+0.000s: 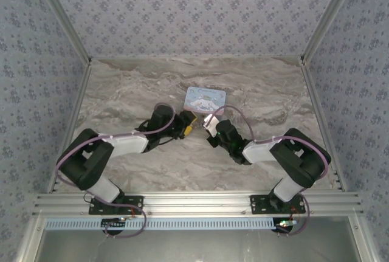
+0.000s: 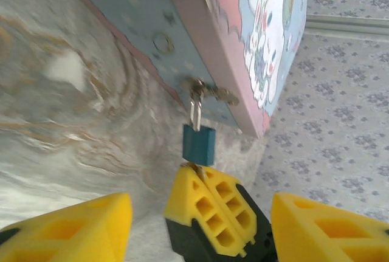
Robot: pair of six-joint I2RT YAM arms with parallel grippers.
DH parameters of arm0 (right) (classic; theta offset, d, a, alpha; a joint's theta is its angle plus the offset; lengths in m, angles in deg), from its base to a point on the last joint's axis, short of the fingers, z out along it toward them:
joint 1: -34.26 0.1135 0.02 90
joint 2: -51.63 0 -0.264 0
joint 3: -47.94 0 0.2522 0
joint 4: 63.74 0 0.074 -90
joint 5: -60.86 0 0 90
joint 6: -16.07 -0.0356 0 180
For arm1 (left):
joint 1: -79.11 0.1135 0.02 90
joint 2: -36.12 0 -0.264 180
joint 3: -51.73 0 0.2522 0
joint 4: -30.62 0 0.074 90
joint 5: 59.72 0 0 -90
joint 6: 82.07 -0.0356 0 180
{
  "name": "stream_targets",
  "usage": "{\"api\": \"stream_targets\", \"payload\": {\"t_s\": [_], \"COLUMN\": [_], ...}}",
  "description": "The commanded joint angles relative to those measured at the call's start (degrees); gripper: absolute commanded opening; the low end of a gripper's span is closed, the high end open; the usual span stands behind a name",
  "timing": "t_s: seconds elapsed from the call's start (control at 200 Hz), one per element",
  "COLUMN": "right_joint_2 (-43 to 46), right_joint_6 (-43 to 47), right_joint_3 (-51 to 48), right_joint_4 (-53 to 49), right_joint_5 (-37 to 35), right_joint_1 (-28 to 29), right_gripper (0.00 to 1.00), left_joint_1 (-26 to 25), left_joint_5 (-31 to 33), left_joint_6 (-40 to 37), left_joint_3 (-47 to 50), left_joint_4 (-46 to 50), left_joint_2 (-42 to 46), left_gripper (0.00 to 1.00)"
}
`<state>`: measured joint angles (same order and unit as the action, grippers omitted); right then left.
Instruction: Unlock a padlock with a key
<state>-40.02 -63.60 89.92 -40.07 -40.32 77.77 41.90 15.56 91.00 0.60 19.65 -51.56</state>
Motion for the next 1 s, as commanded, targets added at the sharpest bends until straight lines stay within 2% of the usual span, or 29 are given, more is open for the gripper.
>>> {"api": "stream_targets", "payload": {"t_s": [0.0,0.23,0.37,0.645,0.849,0.999], "right_joint_2": [-0.5,-0.5,-1.0,-1.6,-2.0,-1.6], "right_joint_6": [-3.1,-5.6,-6.7,-9.3,-10.3,-11.2], "right_joint_3": [-1.1,-0.9,-0.9,-0.6,-0.6,-0.6], "right_joint_4": [-0.3,-0.9,-0.8,-1.0,-1.0,-1.5], "right_joint_5": [1.7,3.0,4.0,5.8,6.8,7.7], "right_joint_1": [-0.4,-0.8,-1.3,-2.4,-2.9,-3.4], "right_gripper": [0.00,0.00,0.00,0.00,0.00,0.00], "left_joint_1": [3.6,5.6,6.6,11.9,12.7,12.7], "left_joint_5": [2.2,3.2,1.7,-5.6,-9.4,-9.7], "left_joint_6": [-9.6,-34.0,-44.0,-47.7,-48.2,-48.0], "left_joint_3": [-1.7,-9.1,-12.3,-20.7,-27.5,-30.7], "left_joint_4": [11.9,19.4,19.5,20.4,21.0,21.4], "left_joint_2": [4.1,6.9,5.4,-6.3,-15.3,-19.8], "left_gripper": [0.67,0.84,0.91,0.95,0.94,0.92]}}
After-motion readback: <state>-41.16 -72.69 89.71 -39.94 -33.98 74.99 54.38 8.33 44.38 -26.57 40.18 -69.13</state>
